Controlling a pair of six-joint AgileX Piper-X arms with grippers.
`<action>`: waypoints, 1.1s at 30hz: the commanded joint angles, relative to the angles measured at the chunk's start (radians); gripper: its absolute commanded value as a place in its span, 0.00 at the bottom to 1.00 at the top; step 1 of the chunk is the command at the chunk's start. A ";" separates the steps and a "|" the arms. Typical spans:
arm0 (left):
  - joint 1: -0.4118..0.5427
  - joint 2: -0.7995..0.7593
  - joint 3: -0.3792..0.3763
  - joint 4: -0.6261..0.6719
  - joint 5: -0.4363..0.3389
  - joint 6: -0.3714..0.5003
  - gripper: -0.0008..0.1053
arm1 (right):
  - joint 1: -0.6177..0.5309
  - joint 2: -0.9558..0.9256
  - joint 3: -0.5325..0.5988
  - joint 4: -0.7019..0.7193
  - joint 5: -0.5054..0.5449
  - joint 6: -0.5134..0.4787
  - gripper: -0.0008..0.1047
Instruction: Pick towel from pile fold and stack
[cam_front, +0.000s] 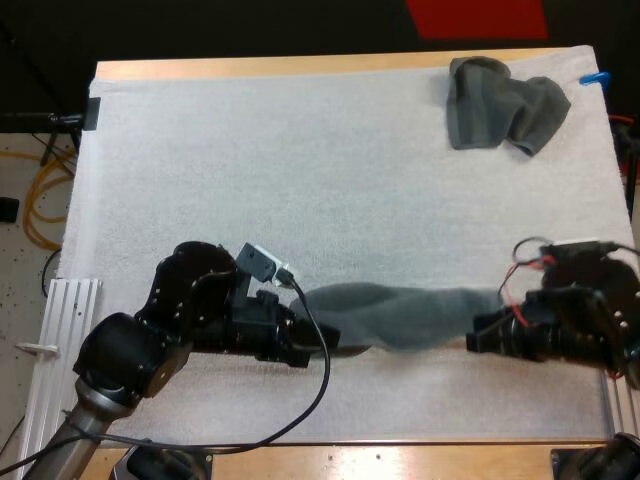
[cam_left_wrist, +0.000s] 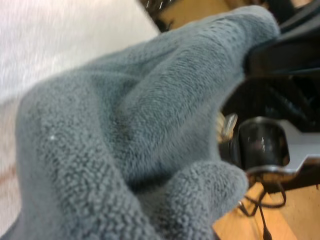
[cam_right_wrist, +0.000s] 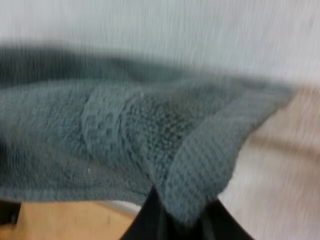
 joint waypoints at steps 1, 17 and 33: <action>-0.002 -0.013 -0.003 0.028 -0.007 0.000 0.01 | 0.018 -0.004 -0.009 0.029 -0.011 0.022 0.01; 0.009 0.198 0.104 -0.133 -0.412 0.204 0.01 | 0.022 0.223 0.213 -0.336 0.193 0.114 0.01; 0.243 0.617 0.112 -0.606 -0.319 0.236 0.01 | -0.278 0.607 0.240 -0.876 0.007 0.019 0.02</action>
